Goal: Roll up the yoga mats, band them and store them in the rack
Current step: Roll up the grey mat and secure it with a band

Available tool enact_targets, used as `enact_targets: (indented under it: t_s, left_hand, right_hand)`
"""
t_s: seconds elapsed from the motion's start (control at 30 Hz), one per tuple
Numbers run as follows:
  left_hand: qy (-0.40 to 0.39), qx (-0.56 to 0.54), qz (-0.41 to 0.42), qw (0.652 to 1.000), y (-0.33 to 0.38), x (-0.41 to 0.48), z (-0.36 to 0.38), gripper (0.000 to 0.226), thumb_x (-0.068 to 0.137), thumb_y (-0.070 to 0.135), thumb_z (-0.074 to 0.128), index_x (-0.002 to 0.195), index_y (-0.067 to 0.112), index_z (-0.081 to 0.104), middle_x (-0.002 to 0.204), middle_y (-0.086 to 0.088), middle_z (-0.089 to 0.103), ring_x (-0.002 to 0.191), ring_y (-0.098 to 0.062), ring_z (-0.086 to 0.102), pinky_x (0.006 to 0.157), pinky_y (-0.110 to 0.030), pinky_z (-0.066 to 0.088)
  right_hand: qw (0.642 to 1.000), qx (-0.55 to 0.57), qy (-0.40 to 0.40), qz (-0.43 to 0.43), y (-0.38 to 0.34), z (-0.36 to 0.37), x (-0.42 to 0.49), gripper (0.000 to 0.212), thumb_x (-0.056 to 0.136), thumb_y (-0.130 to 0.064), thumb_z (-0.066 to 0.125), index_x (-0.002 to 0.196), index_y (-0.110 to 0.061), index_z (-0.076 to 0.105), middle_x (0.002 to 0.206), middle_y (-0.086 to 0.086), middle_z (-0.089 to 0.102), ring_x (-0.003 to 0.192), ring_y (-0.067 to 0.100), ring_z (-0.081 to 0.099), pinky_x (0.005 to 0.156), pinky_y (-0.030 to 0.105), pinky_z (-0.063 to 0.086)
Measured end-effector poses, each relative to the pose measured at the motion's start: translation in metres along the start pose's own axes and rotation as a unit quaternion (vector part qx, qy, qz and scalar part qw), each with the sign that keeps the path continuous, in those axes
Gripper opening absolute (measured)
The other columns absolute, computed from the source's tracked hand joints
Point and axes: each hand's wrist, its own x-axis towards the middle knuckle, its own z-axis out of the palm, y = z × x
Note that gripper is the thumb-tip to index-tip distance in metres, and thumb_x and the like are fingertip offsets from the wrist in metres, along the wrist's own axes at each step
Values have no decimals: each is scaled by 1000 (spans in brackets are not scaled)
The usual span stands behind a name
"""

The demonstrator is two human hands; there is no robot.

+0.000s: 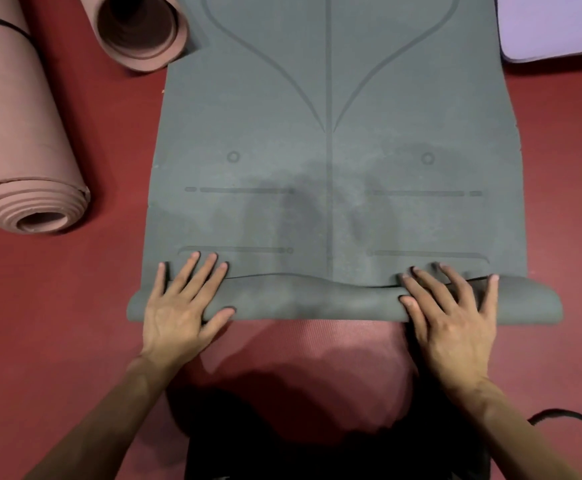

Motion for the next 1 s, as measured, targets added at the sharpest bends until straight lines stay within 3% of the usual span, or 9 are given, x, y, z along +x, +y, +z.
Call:
enact_targets:
  t_s: [0.13, 0.33, 0.43, 0.53, 0.6, 0.7, 0.8, 0.9, 1.0]
  left_hand:
    - [-35, -15, -38, 999, 2, 8, 1, 60, 105, 53, 33, 153, 23, 51, 166, -2, 37, 155, -25, 32, 122, -59, 29]
    - [-62, -51, -85, 993, 3, 26, -12, 54, 105, 50, 31, 145, 26, 60, 171, 0, 24, 158, -20, 23, 121, -57, 34]
    - [-72, -70, -84, 991, 1, 32, -16, 53, 106, 49, 31, 142, 27, 62, 174, -2, 16, 160, -18, 13, 124, -58, 26]
    - [-67, -52, -81, 993, 1, 39, -19, 51, 105, 45, 33, 139, 27, 65, 169, -9, 29, 159, -25, 16, 126, -62, 13]
    - [-54, -44, -94, 993, 1, 44, -20, 50, 102, 45, 37, 137, 28, 68, 155, -14, 44, 149, -35, 32, 124, -63, 17]
    - [-30, -45, -111, 992, 1, 50, -23, 53, 99, 46, 41, 143, 25, 64, 120, -15, 51, 111, -37, 49, 102, -55, 42]
    - [-19, -45, -99, 994, 2, 53, -23, 50, 100, 42, 43, 140, 21, 63, 103, -7, 57, 96, -31, 53, 82, -46, 44]
    - [36, -51, -70, 996, 4, 50, -22, 36, 104, 34, 43, 110, 15, 73, 93, -2, 70, 86, -28, 65, 69, -38, 45]
    - [75, -41, -64, 994, 5, 47, -21, 34, 105, 31, 45, 88, 14, 68, 83, -1, 66, 78, -25, 65, 57, -36, 40]
  right_hand:
    - [999, 18, -25, 14, 1, 0, -12, 48, 106, -38, 39, 140, -19, 66, 152, 4, 56, 143, 33, 49, 122, 69, 16]
    - [997, 19, -74, 31, 2, -4, 5, 63, 100, -56, 39, 148, -19, 58, 158, 3, 49, 151, 29, 39, 125, 65, 10]
    - [997, 1, -75, 31, 2, -5, 12, 66, 101, -59, 35, 149, -19, 56, 158, 3, 50, 150, 29, 40, 123, 66, 15]
    - [996, -15, -75, 35, 2, -3, 20, 66, 103, -58, 31, 151, -19, 54, 158, 3, 50, 151, 27, 40, 123, 66, 16]
    - [997, -17, -71, 36, 2, -2, 24, 65, 104, -57, 31, 152, -19, 53, 158, 4, 49, 152, 26, 38, 124, 65, 16]
    - [997, -17, -72, 37, 3, -1, 29, 67, 105, -58, 30, 155, -18, 48, 160, 4, 46, 153, 24, 35, 125, 64, 15]
    - [997, -18, -68, 38, 3, 0, 32, 67, 105, -58, 29, 156, -18, 47, 160, 3, 47, 153, 23, 36, 124, 64, 16]
    - [998, -21, -52, 30, 4, 2, 32, 62, 106, -56, 34, 150, -18, 54, 158, 3, 50, 150, 25, 41, 123, 64, 17]
    - [1000, -4, -6, 6, 6, 5, 23, 52, 107, -53, 38, 119, -18, 74, 138, 3, 67, 137, 28, 56, 119, 64, 26]
